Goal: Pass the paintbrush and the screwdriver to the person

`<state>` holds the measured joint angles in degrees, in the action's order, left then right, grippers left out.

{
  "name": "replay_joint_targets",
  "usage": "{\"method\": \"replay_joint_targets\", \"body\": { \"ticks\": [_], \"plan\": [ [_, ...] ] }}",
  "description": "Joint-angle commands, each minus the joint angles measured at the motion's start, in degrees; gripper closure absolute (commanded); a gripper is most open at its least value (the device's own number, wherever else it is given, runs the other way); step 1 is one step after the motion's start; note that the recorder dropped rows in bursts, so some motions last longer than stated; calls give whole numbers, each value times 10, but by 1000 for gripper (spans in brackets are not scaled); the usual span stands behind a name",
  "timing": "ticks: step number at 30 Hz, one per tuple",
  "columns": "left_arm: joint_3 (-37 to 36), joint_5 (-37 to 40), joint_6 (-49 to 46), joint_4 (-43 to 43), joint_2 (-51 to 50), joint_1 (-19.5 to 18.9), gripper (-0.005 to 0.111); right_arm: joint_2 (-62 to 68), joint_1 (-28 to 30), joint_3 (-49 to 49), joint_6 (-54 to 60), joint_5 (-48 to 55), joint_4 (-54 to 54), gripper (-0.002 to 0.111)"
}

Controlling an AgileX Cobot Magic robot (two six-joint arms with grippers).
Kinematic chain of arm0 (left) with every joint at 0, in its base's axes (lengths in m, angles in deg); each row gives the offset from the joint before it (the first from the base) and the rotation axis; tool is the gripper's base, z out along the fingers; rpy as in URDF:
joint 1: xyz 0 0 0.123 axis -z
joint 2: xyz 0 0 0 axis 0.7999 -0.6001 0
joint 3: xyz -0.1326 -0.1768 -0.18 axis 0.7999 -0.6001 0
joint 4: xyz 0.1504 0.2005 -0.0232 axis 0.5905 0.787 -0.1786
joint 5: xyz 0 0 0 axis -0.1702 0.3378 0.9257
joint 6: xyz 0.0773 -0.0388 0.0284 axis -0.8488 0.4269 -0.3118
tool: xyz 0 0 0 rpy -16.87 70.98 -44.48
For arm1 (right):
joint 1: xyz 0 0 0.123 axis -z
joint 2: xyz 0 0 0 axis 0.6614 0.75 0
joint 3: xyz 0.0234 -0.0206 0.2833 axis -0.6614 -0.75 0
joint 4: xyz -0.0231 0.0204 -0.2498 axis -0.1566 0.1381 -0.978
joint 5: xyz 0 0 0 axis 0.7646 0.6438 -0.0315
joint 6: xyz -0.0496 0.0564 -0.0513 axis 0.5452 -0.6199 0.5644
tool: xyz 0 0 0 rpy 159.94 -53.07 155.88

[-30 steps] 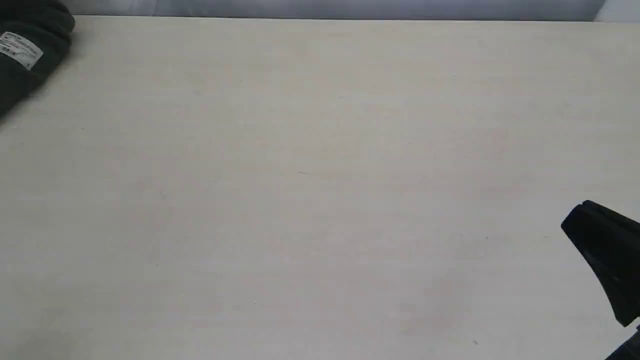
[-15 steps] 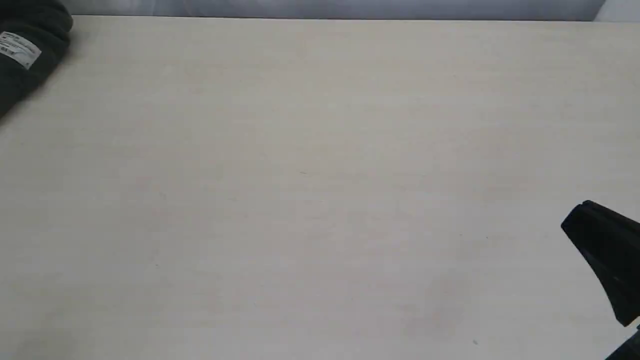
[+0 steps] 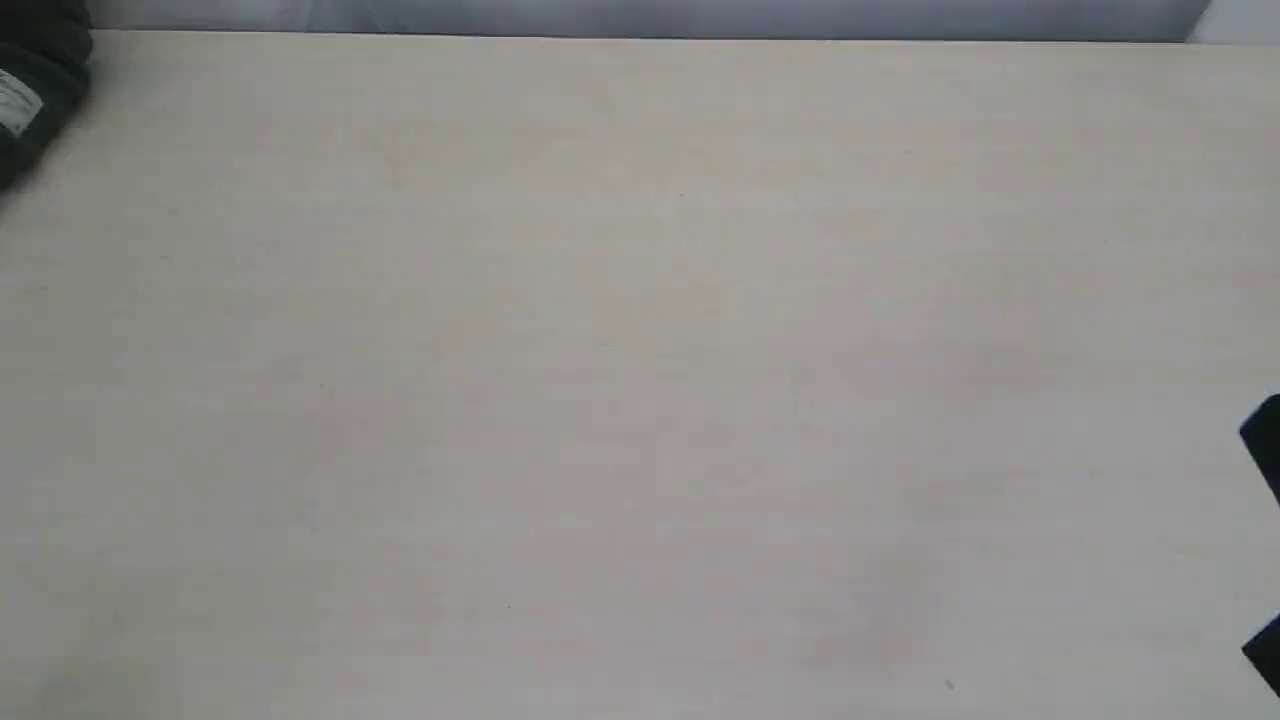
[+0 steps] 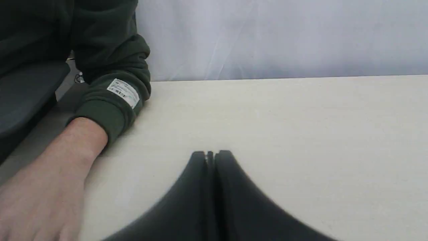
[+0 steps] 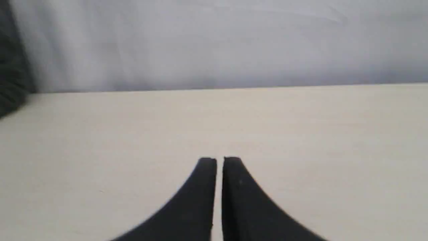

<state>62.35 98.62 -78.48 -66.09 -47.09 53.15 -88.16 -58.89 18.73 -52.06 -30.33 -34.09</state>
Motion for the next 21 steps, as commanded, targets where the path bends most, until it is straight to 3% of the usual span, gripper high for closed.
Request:
{"method": "replay_joint_targets", "body": {
  "ticks": [1, 10, 21],
  "plan": [
    [-1, -6, 1, -2, 1, 4, 107, -3, 38, -2, 8, 29, -24, 104],
    [-1, -6, 1, -2, 1, 4, 107, -3, 116, -2, 8, 26, -38, 104],
    [-1, -6, 1, -2, 1, 4, 107, -3, 114, -2, 6, 26, -38, 104]
  ]
}}
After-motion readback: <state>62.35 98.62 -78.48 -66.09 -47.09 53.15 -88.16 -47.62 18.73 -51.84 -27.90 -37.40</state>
